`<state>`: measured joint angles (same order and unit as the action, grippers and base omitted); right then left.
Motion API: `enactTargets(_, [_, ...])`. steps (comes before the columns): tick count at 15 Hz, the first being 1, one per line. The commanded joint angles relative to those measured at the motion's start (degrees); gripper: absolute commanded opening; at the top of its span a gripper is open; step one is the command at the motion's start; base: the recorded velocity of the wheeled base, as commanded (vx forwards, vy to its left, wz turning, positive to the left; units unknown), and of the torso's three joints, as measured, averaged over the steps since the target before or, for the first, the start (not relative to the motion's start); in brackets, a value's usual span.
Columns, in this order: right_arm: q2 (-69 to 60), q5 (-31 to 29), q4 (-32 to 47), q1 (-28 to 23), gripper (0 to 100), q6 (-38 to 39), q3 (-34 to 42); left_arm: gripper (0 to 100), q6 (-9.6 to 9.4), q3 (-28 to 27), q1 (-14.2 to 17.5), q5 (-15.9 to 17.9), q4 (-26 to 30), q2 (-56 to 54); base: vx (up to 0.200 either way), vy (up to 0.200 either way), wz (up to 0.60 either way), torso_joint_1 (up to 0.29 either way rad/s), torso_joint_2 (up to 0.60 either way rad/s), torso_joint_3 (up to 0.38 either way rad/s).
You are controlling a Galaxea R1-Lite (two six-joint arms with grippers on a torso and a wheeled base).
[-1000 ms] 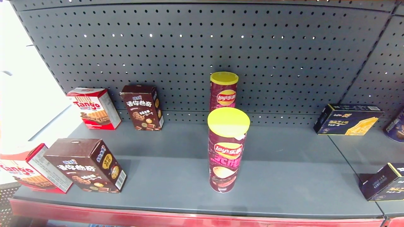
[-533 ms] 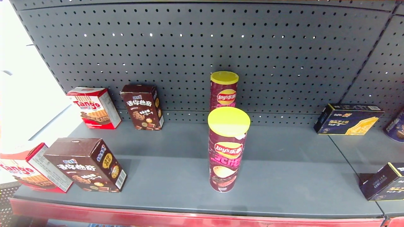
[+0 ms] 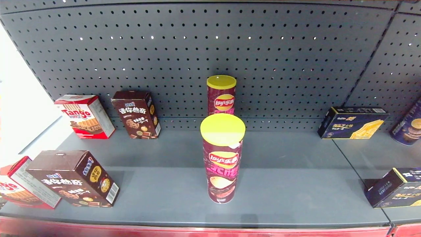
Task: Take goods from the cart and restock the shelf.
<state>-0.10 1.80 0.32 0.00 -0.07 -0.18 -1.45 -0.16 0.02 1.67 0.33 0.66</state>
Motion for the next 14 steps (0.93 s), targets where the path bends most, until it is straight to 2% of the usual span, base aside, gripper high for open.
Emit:
enactTargets(1, [0.1, 0.04, 0.03, 0.0, 100, -0.01, 0.01, 100, -0.04, 0.07, -0.02, 0.0, 0.02, 0.04, 0.0, 0.0, 0.0, 0.0, 0.0, 0.0])
enactTargets(3, [0.1, 0.04, -0.05, 0.0, 100, -0.01, 0.01, 100, -0.13, -0.02, -0.02, 0.0, 0.02, 0.04, 0.0, 0.0, 0.0, 0.0, 0.0, 0.0])
enactTargets(4, [0.1, 0.04, -0.05, 0.0, 100, -0.01, 0.01, 100, -0.04, 0.07, -0.02, 0.0, 0.02, 0.04, 0.0, 0.2, 0.0, 0.002, 0.0, 0.002])
enactTargets(12, [0.1, 0.04, 0.03, 0.0, 100, -0.01, 0.01, 100, -0.04, -0.02, -0.02, 0.0, 0.02, 0.04, 0.0, 0.0, 0.0, 0.0, 0.0, 0.0])
enactTargets(14, [0.1, 0.04, 0.03, 0.0, 100, -0.01, 0.01, 100, 0.04, 0.07, -0.02, 0.0, 0.02, 0.04, -0.1, 0.0, 0.0, 0.001, 0.0, 0.001])
